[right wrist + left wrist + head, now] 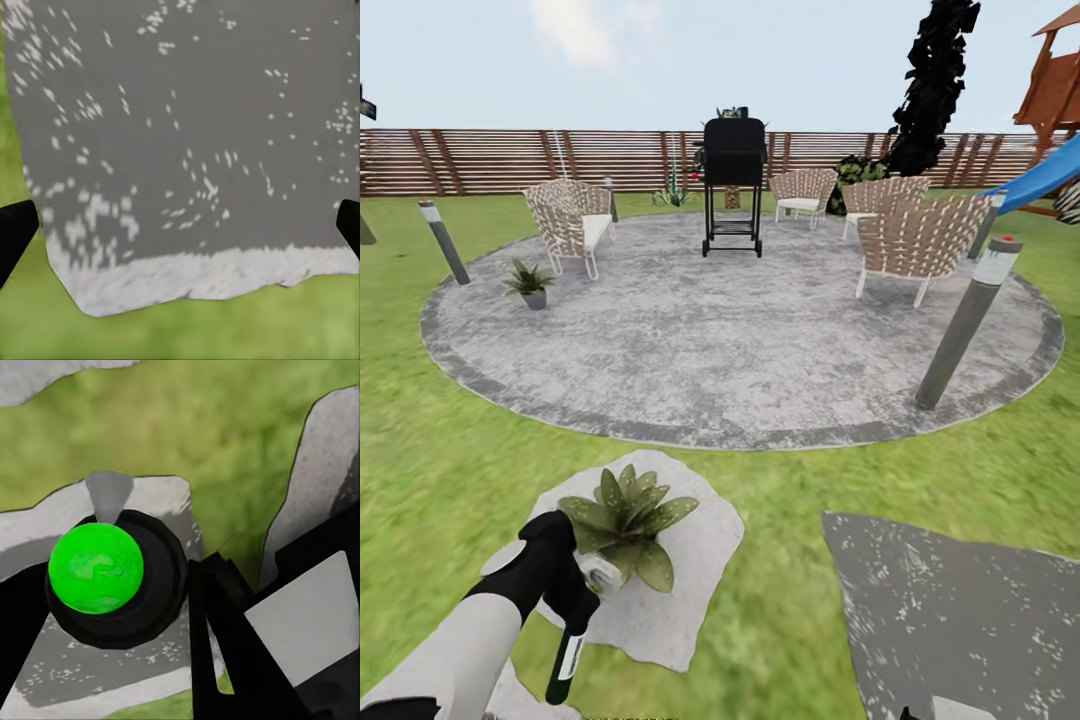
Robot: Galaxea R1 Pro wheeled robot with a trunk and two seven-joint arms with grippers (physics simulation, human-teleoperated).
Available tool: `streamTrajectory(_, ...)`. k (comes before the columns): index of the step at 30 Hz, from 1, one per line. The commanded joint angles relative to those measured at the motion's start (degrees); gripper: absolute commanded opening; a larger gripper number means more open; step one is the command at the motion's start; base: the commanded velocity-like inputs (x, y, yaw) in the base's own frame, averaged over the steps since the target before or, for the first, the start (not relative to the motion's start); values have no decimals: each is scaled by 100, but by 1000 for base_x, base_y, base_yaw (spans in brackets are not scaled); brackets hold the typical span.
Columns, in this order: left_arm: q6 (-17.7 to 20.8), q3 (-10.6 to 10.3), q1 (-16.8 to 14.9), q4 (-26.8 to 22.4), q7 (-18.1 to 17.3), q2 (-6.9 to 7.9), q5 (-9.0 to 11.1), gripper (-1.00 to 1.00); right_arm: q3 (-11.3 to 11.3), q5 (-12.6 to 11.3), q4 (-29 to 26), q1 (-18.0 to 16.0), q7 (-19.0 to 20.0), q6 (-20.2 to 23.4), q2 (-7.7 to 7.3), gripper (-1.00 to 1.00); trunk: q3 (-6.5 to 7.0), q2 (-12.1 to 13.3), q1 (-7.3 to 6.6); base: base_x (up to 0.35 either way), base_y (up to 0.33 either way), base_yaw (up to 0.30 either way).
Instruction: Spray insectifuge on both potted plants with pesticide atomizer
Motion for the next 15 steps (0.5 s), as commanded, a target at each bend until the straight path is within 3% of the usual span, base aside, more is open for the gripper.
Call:
streamTrajectory(1,48,37,11,-8,20,-13,-49,-100,-40,60,9,-5,-13,-20,1,100,-5,-2,-1,0,0,123)
streamTrajectory(8,55,55,33,0,243,-79,-9,-100,-40,60,9,-5,-13,-19,1,100,-5,-2,-1,5,-22,24)
streamTrajectory(15,53,57,36,-6,247,-88,-12,-100,-40,60,9,-5,-13,-21,1,100,-5,-2,-1,74,-235,11)
